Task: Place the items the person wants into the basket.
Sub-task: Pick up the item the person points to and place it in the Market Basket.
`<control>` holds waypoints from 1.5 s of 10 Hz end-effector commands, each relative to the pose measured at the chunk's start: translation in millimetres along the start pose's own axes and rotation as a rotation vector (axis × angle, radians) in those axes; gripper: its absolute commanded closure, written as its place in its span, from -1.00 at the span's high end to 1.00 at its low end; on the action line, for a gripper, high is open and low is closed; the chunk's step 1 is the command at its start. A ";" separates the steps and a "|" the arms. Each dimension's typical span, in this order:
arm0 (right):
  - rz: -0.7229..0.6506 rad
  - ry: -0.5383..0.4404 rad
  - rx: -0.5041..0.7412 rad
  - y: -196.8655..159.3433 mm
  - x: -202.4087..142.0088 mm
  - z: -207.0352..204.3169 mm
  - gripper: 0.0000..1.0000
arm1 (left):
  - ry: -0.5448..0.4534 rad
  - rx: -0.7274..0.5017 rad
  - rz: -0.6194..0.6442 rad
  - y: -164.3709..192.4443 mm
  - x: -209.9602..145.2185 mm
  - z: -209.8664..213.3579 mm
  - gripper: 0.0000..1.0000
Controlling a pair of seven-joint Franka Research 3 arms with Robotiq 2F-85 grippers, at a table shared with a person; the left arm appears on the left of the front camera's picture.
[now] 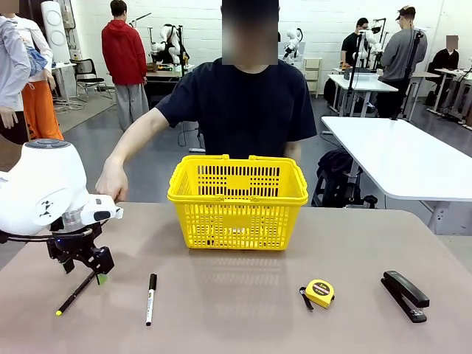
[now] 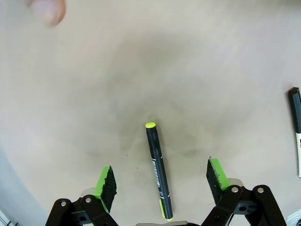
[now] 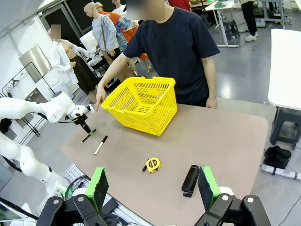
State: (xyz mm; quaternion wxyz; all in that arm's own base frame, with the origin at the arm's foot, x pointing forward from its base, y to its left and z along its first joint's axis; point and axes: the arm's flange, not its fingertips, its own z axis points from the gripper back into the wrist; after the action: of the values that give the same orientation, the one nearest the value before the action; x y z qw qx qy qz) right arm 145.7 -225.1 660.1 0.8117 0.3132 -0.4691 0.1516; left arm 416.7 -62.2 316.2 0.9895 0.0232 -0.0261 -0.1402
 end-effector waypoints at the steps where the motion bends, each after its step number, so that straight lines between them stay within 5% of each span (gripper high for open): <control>1: 0.008 -0.011 0.023 0.5 -1.2 -2.0 1.00 | 0.012 -0.048 0.041 0.9 -51.9 -6.5 0.99; 12: 0.008 -0.011 0.023 0.5 -1.2 -2.0 1.00 | 0.051 -0.044 0.027 -2.3 -58.2 -17.7 0.99; 15: 0.008 -0.011 0.023 0.5 -1.2 -2.0 1.00 | 0.042 -0.041 0.000 -1.3 -60.1 -18.9 -0.59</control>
State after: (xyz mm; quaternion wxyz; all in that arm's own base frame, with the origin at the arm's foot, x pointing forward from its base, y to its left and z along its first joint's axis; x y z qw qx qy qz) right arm 145.7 -225.2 660.1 0.8117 0.3132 -0.4691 0.1516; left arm 411.1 -56.5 310.4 0.9916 0.0023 0.0065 -0.1293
